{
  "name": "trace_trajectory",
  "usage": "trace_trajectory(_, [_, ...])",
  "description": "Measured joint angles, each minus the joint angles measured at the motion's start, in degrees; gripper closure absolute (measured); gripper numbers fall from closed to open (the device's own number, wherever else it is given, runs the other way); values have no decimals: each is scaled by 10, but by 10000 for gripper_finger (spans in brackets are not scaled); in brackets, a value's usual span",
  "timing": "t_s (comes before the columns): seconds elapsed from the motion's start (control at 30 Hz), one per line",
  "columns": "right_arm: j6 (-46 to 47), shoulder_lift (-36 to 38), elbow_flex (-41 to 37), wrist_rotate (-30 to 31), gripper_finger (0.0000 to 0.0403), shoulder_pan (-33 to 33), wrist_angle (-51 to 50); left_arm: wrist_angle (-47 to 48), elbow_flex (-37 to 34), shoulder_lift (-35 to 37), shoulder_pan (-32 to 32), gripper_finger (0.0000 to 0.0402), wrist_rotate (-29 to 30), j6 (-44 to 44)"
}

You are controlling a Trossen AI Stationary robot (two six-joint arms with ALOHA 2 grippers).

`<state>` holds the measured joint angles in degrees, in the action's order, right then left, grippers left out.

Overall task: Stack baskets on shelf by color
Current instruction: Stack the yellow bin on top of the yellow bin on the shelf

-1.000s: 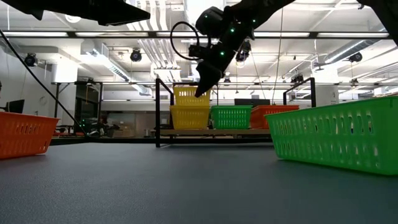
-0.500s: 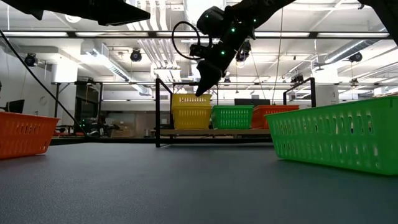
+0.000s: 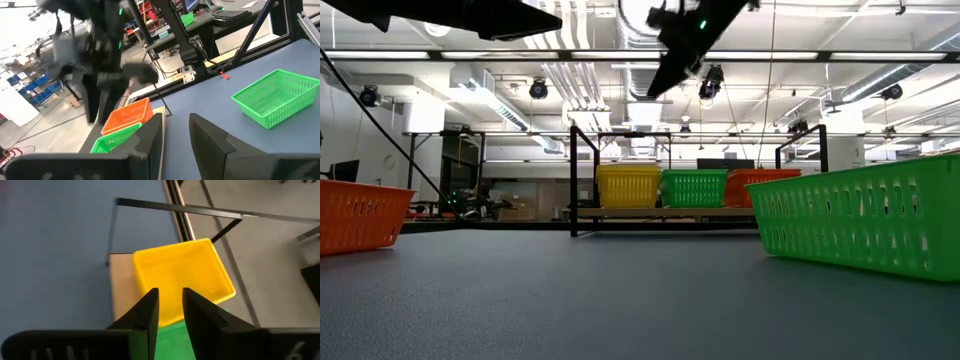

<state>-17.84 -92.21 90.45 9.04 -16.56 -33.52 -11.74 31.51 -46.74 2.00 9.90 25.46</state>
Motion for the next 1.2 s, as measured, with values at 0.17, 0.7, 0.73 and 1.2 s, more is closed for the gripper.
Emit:
trace_trajectory(0.17, [29, 63, -2, 0, 341, 45, -99, -19, 3, 0, 0, 320, 0, -37])
trace_trajectory(0.7, [164, 304, -296, 44, 392, 271, -1, 36, 192, -265, -36, 395, 46, -97])
trace_trajectory(0.73, [164, 314, -310, 46, 393, 276, 10, 100, 232, -289, -49, 397, 46, -100])
trace_trajectory(1.2, [133, 370, -425, 47, 394, 284, 120, 452, 605, -588, -239, 401, -15, -52])
